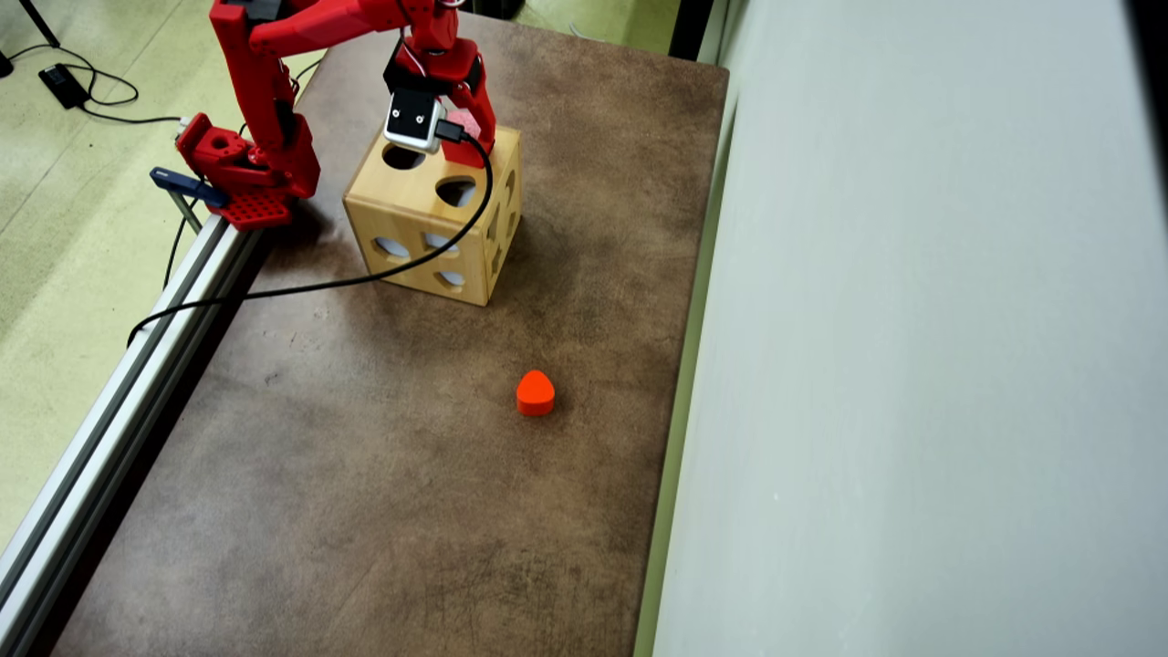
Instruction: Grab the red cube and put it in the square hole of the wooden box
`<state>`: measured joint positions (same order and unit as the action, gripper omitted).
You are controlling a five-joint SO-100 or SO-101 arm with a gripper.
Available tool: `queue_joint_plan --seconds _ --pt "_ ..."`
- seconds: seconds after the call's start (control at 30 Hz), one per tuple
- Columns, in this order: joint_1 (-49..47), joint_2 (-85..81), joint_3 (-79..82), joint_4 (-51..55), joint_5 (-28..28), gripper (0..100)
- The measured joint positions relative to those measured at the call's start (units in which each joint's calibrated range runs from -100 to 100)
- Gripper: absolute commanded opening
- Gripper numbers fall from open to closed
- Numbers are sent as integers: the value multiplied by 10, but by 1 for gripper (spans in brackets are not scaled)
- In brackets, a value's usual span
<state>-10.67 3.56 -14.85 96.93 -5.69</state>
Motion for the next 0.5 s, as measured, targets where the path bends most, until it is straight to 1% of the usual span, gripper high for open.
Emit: queue_joint_plan --seconds 0.4,0.5 --pt "0 0 0 0 0 2" --pt "0 0 0 0 0 6"
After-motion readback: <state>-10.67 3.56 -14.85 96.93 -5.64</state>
